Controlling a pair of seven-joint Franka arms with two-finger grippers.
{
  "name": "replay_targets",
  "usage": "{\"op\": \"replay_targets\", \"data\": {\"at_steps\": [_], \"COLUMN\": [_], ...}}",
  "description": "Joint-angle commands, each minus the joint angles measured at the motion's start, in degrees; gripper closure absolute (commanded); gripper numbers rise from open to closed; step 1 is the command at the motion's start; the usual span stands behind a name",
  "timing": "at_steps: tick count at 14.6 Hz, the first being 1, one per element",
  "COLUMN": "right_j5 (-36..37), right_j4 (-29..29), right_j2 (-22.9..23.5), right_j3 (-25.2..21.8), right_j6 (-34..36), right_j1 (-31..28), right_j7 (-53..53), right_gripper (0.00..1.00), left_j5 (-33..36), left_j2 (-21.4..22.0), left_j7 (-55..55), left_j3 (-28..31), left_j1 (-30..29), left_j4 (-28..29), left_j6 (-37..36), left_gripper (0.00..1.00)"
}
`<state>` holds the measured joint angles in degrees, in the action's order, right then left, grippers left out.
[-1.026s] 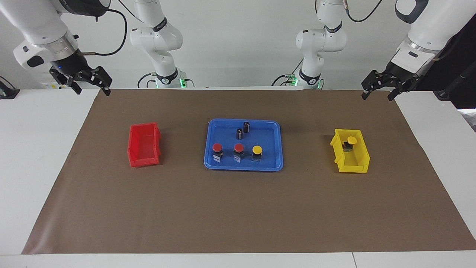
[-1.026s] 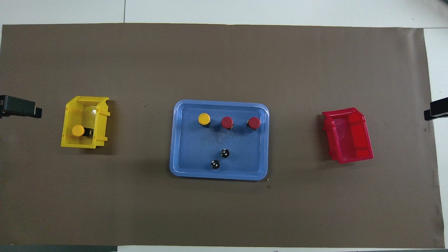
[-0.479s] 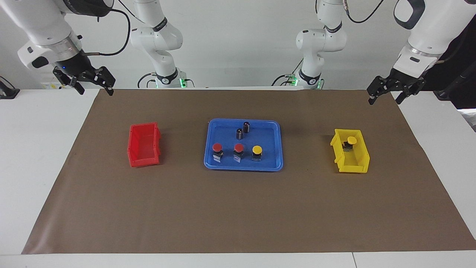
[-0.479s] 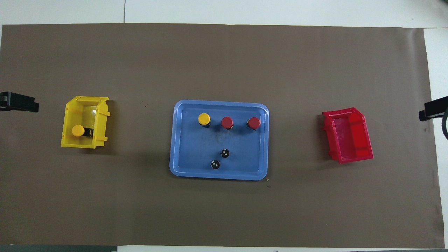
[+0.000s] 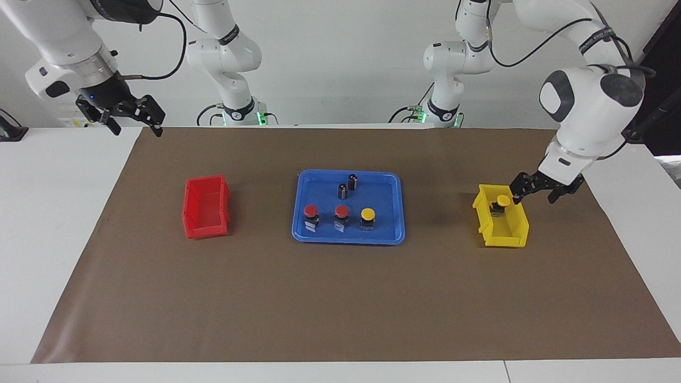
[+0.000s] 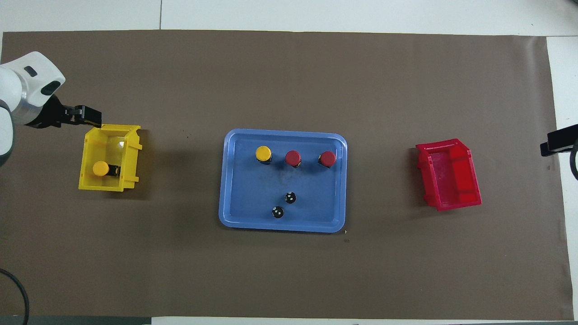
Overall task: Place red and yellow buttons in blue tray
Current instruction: 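Reach the left gripper into the yellow holder and grasp the last yellow button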
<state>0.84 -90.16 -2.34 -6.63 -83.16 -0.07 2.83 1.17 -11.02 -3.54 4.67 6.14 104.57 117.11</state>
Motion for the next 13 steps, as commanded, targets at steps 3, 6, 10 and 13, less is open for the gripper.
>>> {"op": "replay_targets", "data": {"at_steps": [3, 6, 10, 13], "right_j5": [-0.14, -0.14, -0.14, -0.14], "right_j4": [-0.02, -0.02, -0.02, -0.02], "right_j2": [-0.03, -0.03, -0.03, -0.03], "right_j3": [-0.05, -0.05, -0.05, -0.05], "right_j6": [0.72, 0.72, 0.72, 0.72], "right_j1": [-0.02, -0.02, -0.02, -0.02], "right_j7": [1.04, 1.04, 1.04, 1.04], "right_gripper": [0.00, 0.00, 0.00, 0.00], "left_j5": [-0.64, -1.25, -3.63, -3.63], "left_j2": [2.39, 3.54, 3.54, 4.25], "left_j7": [-0.07, -0.16, 0.11, -0.07], "left_j3": [-0.63, -0.63, -0.63, -0.54], "left_j1": [-2.71, -2.71, -1.83, -1.48], "left_j4": [7.91, 9.78, 8.64, 9.86], "left_j6": [1.90, -0.04, -4.08, -4.09], "left_gripper": [0.18, 0.21, 0.25, 0.30]}}
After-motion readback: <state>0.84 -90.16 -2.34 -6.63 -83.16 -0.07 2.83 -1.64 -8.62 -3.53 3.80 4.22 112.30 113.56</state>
